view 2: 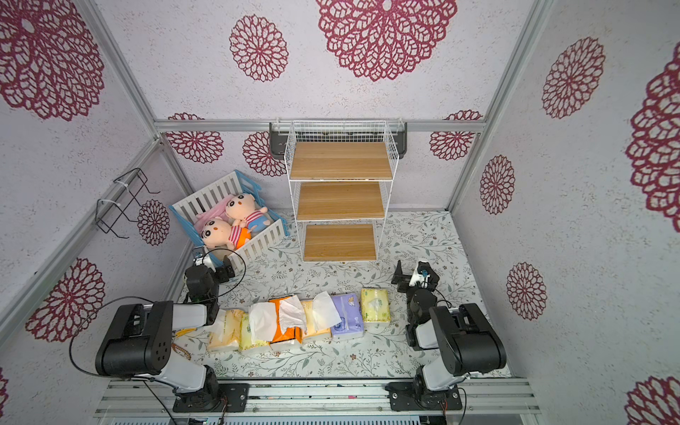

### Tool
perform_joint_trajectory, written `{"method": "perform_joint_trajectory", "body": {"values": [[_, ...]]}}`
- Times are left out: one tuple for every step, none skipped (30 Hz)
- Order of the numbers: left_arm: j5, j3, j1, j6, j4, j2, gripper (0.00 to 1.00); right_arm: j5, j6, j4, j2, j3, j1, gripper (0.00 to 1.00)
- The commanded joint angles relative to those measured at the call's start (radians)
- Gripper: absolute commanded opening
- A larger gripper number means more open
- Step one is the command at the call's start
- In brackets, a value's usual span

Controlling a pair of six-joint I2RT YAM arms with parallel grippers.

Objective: Remove the tissue boxes from the shelf
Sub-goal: Reset both arms

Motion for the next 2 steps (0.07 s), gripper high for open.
{"method": "perform_joint_trajectory", "body": {"values": [[0.011,0.005,0.006,-0.008,-0.005,-0.01,0.97,0.012,-0.01,0.024,0.001,0.022,-0.004,0.99],[0.01,0.003,0.006,-0.006,-0.004,-0.011,0.97,0.012,-0.01,0.024,-0.001,0.021,-0.004,0.99]]}}
